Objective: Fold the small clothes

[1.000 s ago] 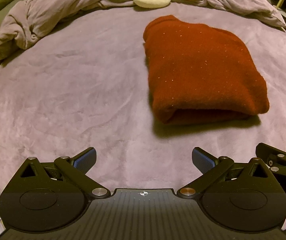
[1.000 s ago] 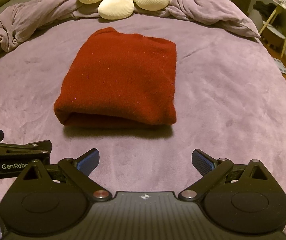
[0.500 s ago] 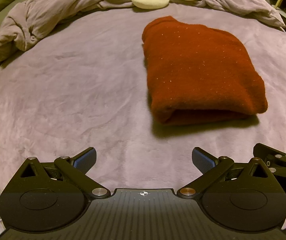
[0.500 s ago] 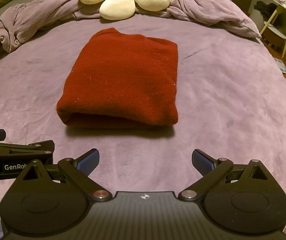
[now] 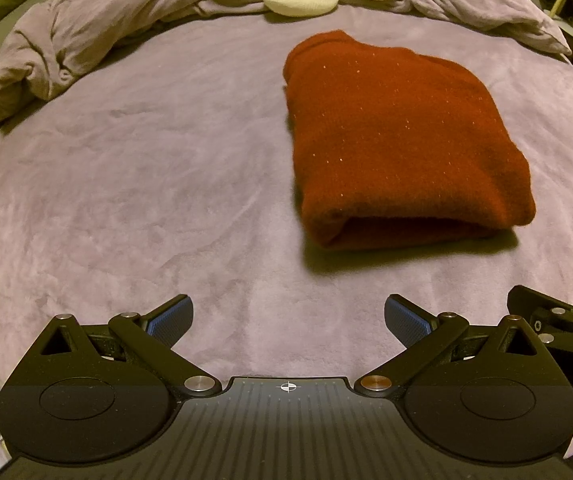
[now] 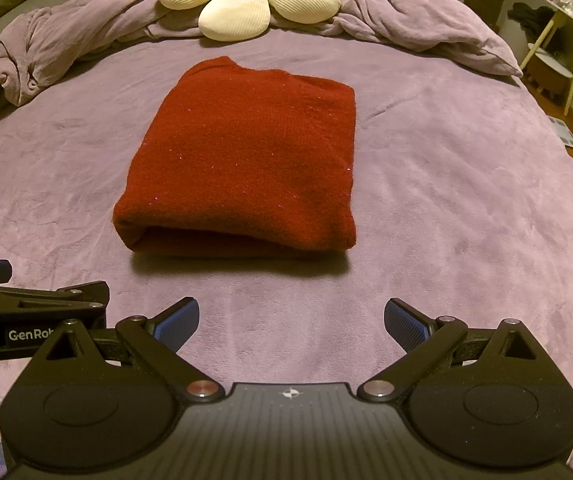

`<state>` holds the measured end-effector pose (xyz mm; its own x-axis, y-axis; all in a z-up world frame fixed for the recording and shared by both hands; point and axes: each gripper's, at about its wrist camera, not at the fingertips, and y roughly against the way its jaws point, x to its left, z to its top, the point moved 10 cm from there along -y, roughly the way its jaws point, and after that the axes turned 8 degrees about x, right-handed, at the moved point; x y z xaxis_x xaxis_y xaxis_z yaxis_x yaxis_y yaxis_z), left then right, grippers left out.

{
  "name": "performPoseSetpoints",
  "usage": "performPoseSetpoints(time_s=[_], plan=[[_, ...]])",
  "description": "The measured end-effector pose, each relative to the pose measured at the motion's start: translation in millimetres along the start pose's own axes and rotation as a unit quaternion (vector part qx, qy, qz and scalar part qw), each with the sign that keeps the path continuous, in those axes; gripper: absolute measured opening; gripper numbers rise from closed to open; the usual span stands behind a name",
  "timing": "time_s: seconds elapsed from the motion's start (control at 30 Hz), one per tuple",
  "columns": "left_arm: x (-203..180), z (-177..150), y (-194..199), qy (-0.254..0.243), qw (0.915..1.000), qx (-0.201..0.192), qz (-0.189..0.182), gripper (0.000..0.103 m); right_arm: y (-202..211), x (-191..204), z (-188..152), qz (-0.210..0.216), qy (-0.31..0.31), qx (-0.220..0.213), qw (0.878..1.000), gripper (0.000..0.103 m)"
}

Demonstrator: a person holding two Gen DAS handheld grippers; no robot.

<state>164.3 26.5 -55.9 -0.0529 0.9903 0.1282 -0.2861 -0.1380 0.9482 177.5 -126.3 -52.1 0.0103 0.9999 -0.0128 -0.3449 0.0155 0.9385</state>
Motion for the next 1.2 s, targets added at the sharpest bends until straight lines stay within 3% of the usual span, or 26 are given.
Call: performPoseSetpoints(time_s=[0.57,0.93,1.2], plan=[[-1,-2,-4,0.001,1.0000,0.004,0.000,0.103,0,-6,-1,-0.001,-0.006,-0.001,1.000,0.099],[-1,-4,-12,0.019,0.9993,0.012,-0.030,0.103,0,-5,-1,-0.004,-0.007,-0.003,1.000,0.099],[-6,-8,-12,-0.012,0.9998,0.003,0.013,0.103,-5,-4,-3,0.003,-0.013,0.002,1.000,0.099]])
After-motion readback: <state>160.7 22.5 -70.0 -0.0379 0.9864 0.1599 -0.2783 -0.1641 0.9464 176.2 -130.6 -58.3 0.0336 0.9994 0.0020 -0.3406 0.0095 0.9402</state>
